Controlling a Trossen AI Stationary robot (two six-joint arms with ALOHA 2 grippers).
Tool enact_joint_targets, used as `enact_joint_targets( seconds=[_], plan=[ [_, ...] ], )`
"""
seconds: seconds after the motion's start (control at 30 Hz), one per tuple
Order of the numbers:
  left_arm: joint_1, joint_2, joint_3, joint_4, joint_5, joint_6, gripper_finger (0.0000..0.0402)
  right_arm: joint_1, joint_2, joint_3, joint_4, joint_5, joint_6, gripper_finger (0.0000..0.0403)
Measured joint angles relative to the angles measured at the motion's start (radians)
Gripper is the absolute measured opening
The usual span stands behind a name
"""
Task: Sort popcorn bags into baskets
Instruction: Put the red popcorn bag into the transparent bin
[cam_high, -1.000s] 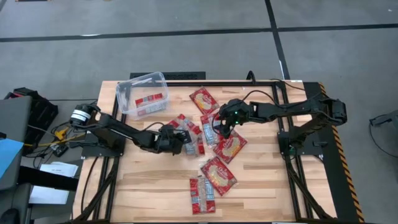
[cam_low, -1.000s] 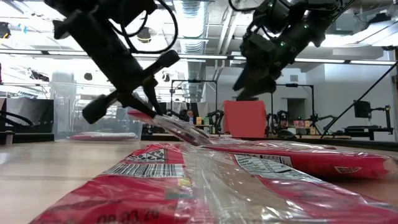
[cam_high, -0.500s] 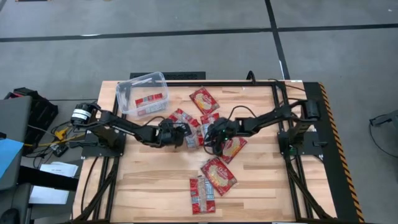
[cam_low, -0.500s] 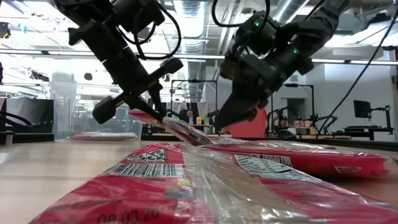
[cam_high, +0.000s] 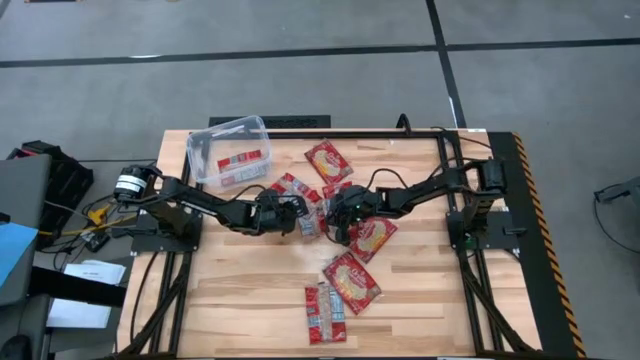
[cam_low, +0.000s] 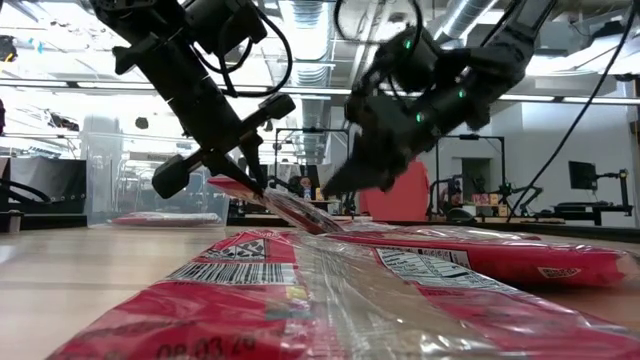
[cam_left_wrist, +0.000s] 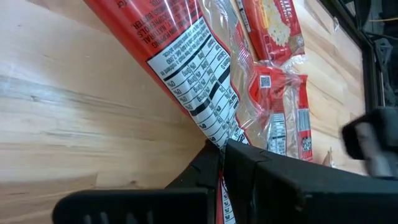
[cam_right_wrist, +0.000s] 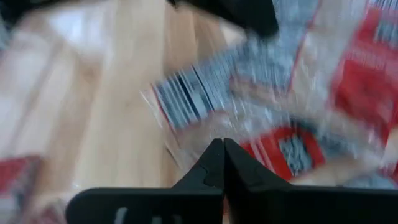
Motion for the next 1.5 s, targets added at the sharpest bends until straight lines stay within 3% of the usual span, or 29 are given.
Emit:
enact_joint_targets(
  seconds=[0.27, 0.9, 1.13, 1.3, 1.5],
  plan=[
    [0.000, -0.001, 0.000, 0.003, 0.025, 0.001, 0.0000, 0.030, 0.120, 0.061, 0.004, -0.003, 0.005, 0.0017],
    [-0.007, -0.088, 0.002, -0.070, 0.110, 0.049, 0.0000, 0.008, 0.122, 0.071, -0.122, 0.037, 0.024, 0.0006],
    [-0.007, -0.112, 0.002, -0.077, 0.171, 0.079, 0.0000, -0.006, 0.122, 0.070, -0.146, 0.035, 0.024, 0.0022],
    [-0.011, -0.190, 0.002, -0.069, 0.270, 0.155, 0.0000, -0.008, 0.122, 0.070, -0.145, 0.032, 0.018, 0.0016],
    [-0.011, -0.352, 0.002, -0.173, 0.288, 0.171, 0.0000, -0.007, 0.123, 0.069, -0.144, 0.024, 0.008, 0.0022]
  ],
)
